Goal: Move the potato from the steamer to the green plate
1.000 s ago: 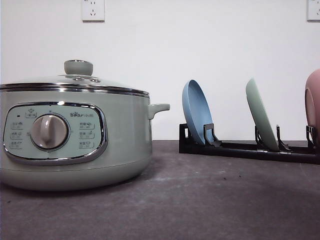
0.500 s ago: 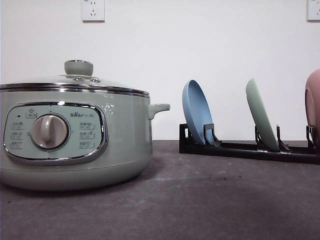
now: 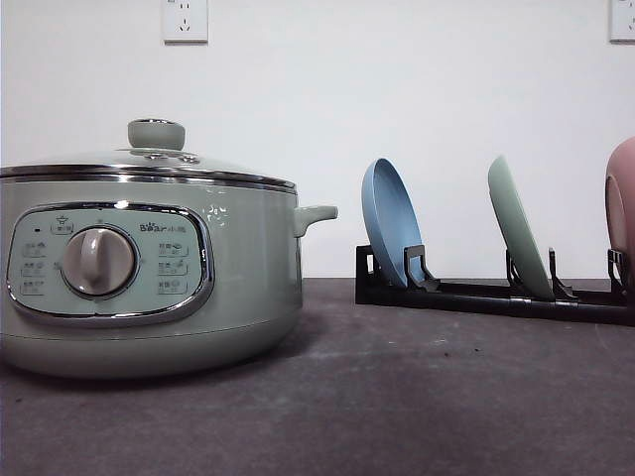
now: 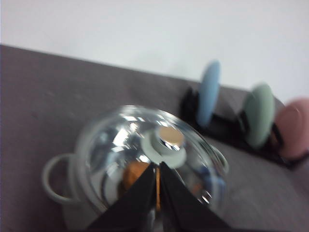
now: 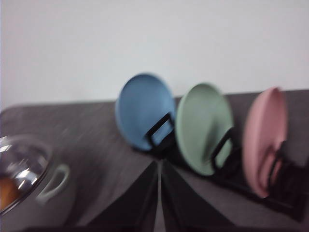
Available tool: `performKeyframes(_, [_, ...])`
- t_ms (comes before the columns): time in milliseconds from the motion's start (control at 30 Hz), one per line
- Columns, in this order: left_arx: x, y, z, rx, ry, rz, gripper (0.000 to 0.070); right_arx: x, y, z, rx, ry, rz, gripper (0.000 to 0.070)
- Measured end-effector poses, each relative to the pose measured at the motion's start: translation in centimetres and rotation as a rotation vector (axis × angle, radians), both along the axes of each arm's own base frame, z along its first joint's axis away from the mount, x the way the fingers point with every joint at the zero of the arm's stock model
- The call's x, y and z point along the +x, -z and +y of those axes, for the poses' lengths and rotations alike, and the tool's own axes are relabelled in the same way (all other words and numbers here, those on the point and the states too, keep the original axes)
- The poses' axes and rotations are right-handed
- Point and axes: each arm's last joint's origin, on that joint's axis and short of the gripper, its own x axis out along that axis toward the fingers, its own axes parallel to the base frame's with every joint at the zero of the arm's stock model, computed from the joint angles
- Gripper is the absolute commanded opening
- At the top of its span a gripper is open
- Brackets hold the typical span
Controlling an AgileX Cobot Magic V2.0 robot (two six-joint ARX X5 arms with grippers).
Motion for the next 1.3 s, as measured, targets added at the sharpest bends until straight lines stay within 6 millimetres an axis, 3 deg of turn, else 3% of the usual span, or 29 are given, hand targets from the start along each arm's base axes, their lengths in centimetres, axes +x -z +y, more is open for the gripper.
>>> performKeyframes(400, [0.9, -2.5, -1.4, 0.061, 0.343, 0.156, 0.0000, 1.6, -2.5, 0.8, -0.046, -0.315, 0.210, 0.0000])
performKeyframes(700, [0.7, -2.5, -1.9, 0.103, 0.411, 0.162, 0.0015, 1.2, -2.9, 1.1, -0.097, -0.373, 0.245, 0.0024])
performKeyframes(767, [0.7, -2.5, -1.9, 0.105, 0.412, 0.160, 0.0132, 1.2, -2.9, 1.1, -0.101, -0.374, 0.244, 0.0183])
performKeyframes(833, [0.7, -2.5, -1.9, 0.105, 0.412, 0.160, 0.0336, 1.3, -2.9, 1.1, -0.103, -0.374, 0.244, 0.0411])
performKeyframes(867, [0.7, -2.5, -1.9, 0.105, 0.412, 0.160, 0.0435, 1.3, -2.9, 1.1, -0.102, -0.374, 0.245, 0.0478])
performKeyframes(933, [0.7, -2.5, -1.9, 0.105, 0.412, 0.160, 0.0553, 1.3, -2.9, 1.1, -0.103, -0.373, 0.245, 0.0511])
performKeyframes(1300, [0.7, -2.5, -1.9, 0.105, 0.412, 0.160, 0.0566, 1.3, -2.9, 1.1, -0.110, -0.352, 0.248, 0.0511])
